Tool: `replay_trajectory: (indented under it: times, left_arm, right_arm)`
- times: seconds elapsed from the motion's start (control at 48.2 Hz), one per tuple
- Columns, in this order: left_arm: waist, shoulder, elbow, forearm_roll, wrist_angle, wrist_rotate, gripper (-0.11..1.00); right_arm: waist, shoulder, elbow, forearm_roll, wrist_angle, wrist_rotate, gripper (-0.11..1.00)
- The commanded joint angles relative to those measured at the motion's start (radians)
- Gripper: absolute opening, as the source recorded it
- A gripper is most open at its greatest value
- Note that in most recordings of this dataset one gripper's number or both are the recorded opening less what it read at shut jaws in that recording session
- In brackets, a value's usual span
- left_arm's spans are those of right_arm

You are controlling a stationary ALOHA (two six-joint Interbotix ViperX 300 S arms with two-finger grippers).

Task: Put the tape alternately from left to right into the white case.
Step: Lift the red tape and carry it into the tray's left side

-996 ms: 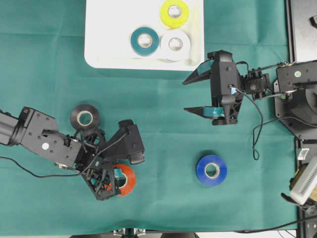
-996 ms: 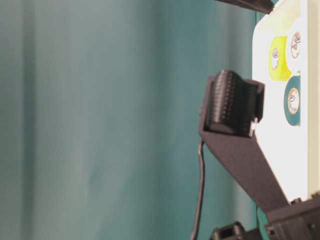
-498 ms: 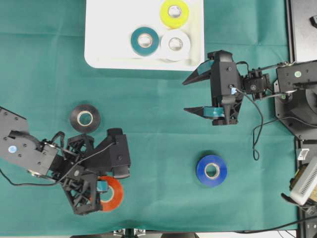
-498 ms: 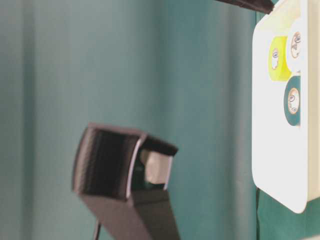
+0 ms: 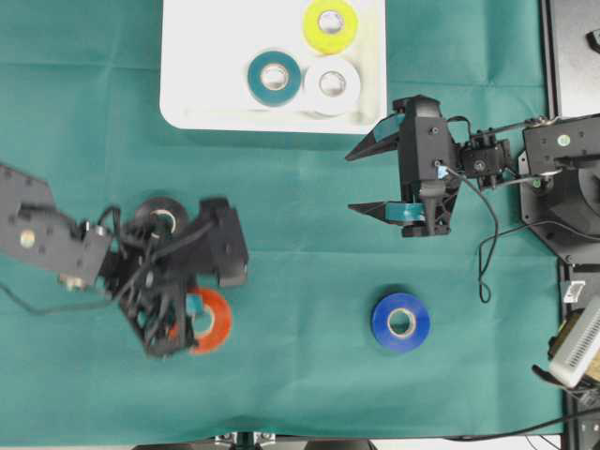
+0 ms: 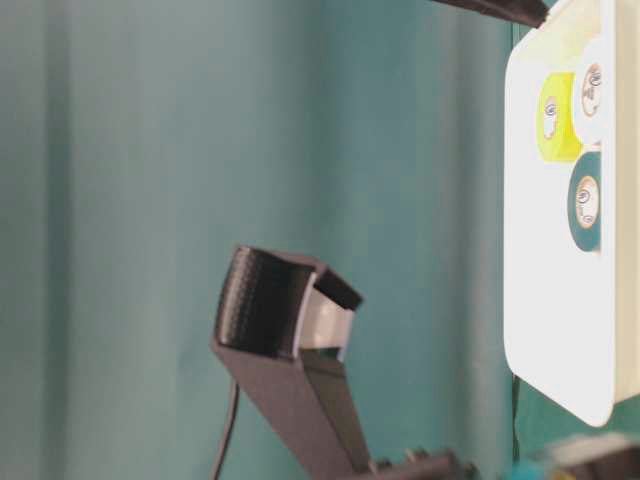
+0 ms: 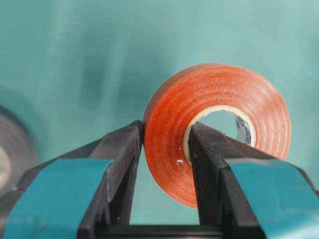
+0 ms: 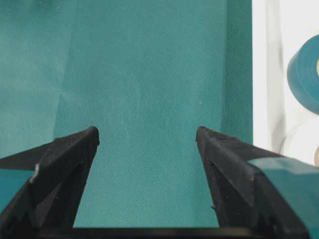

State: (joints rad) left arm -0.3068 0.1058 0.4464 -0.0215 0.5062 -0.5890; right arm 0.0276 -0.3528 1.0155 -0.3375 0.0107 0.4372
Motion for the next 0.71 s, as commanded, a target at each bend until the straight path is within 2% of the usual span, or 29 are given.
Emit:
replay_trajectory:
  times: [0.0, 0.311, 0.685]
  left_arm:
    - [0.035, -0.055, -0.003, 0.003, -0.005, 0.041, -0.02]
    - [0.163, -0.072, 0.006, 0.003, -0.005, 0.166, -0.02]
    - [0.379, -0.081, -0.005, 0.003, -0.009, 0.374, -0.02]
  right_arm:
    - [0.003, -0.006, -0.006, -0.002, -0.009, 0.000, 0.83]
    - [0.003, -0.006, -0.006, -0.002, -0.009, 0.000, 0.83]
    - [0.003, -0.006, -0.006, -0.002, -0.009, 0.002, 0.83]
